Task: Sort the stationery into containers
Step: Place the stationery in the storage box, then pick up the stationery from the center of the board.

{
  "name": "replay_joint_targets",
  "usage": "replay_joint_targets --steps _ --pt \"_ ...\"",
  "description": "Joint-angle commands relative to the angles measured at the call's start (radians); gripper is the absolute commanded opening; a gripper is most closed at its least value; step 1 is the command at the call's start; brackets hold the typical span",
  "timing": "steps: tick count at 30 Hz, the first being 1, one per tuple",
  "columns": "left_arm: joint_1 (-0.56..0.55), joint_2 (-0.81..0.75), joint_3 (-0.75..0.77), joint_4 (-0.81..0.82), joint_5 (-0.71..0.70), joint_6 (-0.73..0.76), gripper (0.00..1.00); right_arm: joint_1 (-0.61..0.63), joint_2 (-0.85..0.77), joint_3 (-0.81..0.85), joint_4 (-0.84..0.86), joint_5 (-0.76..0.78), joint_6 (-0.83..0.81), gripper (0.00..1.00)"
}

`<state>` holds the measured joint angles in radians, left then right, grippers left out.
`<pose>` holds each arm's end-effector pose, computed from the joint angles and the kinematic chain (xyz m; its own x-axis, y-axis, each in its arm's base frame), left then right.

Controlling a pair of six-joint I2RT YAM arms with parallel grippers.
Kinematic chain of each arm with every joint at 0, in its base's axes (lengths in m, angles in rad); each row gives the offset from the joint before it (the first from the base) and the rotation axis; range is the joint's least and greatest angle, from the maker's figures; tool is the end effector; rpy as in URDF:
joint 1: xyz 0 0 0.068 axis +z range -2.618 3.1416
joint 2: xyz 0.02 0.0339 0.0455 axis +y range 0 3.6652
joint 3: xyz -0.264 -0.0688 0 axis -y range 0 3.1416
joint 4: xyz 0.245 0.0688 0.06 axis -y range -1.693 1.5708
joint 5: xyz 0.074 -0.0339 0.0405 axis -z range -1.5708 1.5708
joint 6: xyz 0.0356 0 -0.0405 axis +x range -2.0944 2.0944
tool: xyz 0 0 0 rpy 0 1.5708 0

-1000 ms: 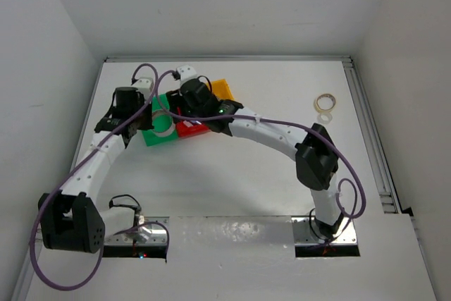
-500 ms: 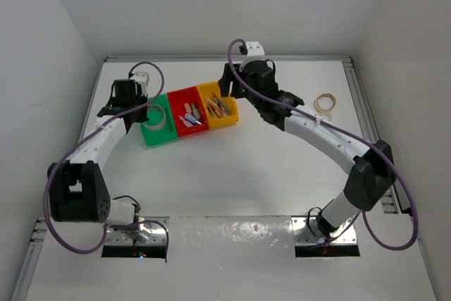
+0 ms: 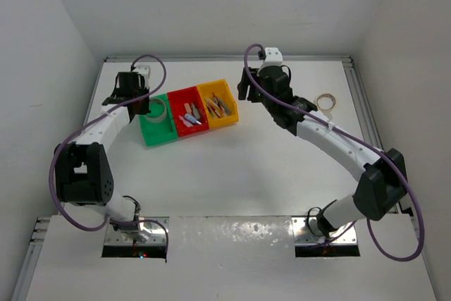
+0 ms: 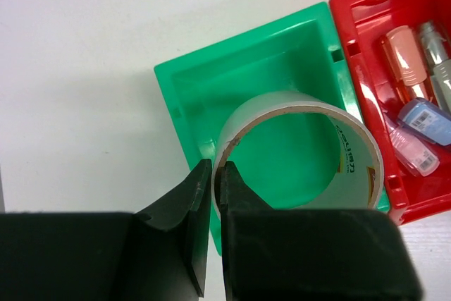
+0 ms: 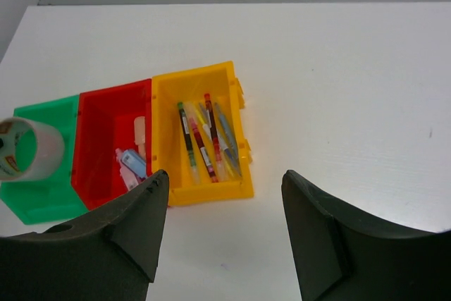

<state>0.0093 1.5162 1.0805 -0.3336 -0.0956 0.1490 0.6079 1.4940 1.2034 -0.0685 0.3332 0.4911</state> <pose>0.3316 0.0065 0.2520 -0.6995 0.1413 -0.7006 0.0263 0.9847 0.1723 0.2960 0.1917 0.3262 -0.3904 0.2713 -0.8798 -0.1183 0.9329 0.3402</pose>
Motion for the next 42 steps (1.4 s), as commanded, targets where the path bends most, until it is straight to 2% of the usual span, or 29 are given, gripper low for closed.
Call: replay_joint_targets --steps 1,9,15,18,19,21,22,25,28,30,31,33,34,35,36,38,39,40,42 --pt "0.001 0.021 0.047 0.012 -0.022 -0.043 0.0 -0.019 -0.052 0.004 0.027 0.03 -0.014 0.64" --pt "0.001 0.035 -0.001 0.036 -0.047 -0.063 0.0 -0.063 -0.101 -0.03 0.024 0.04 -0.014 0.64" --pt "-0.025 0.105 0.01 0.07 -0.044 -0.059 0.01 -0.082 -0.126 -0.033 0.003 0.052 -0.031 0.64" --pt "-0.025 0.131 0.019 0.073 -0.036 -0.068 0.11 -0.086 -0.135 -0.034 -0.004 0.058 -0.036 0.64" --pt "-0.025 0.136 0.025 0.07 -0.033 -0.071 0.21 -0.086 -0.136 -0.034 -0.004 0.059 -0.039 0.65" --pt "-0.025 0.141 0.032 0.065 -0.02 -0.078 0.33 -0.092 -0.144 -0.036 -0.013 0.064 -0.039 0.65" --pt "-0.025 0.141 0.033 0.064 -0.016 -0.08 0.44 -0.1 -0.144 -0.036 -0.016 0.064 -0.036 0.66" --pt "-0.025 0.139 0.055 0.053 -0.012 -0.094 0.56 -0.12 -0.137 -0.028 -0.054 0.049 -0.02 0.68" --pt "-0.025 0.134 0.1 0.038 -0.004 -0.109 0.63 -0.18 -0.112 -0.008 -0.143 0.038 0.007 0.68" --pt "-0.026 0.131 0.143 0.025 0.007 -0.126 0.63 -0.223 -0.101 -0.021 -0.2 0.02 0.049 0.52" --pt "-0.029 0.131 0.159 0.015 0.011 -0.138 0.64 -0.276 -0.092 -0.033 -0.221 -0.003 0.067 0.34" --pt "-0.032 0.13 0.206 0.001 0.016 -0.138 0.65 -0.339 -0.078 -0.062 -0.243 -0.035 0.121 0.21" --pt "-0.037 0.128 0.223 -0.01 0.017 -0.138 0.66 -0.4 -0.061 -0.076 -0.246 -0.046 0.13 0.19" --pt "-0.042 0.127 0.237 -0.015 0.02 -0.17 0.66 -0.427 -0.051 -0.088 -0.249 -0.042 0.139 0.22" --pt "-0.045 0.124 0.266 -0.025 0.022 -0.175 0.66 -0.457 -0.041 -0.111 -0.246 -0.04 0.158 0.28" --pt "-0.046 0.121 0.295 -0.042 0.031 -0.189 0.66 -0.554 0.006 -0.126 -0.229 -0.039 0.176 0.5" --pt "-0.046 0.121 0.326 -0.057 0.036 -0.193 0.66 -0.591 0.03 -0.122 -0.223 -0.043 0.199 0.56" --pt "-0.046 0.116 0.343 -0.067 0.045 -0.2 0.66 -0.668 0.098 -0.108 -0.226 -0.052 0.214 0.57" --pt "-0.043 0.111 0.386 -0.09 0.048 -0.204 0.66 -0.755 0.178 -0.039 -0.235 -0.1 0.253 0.5"
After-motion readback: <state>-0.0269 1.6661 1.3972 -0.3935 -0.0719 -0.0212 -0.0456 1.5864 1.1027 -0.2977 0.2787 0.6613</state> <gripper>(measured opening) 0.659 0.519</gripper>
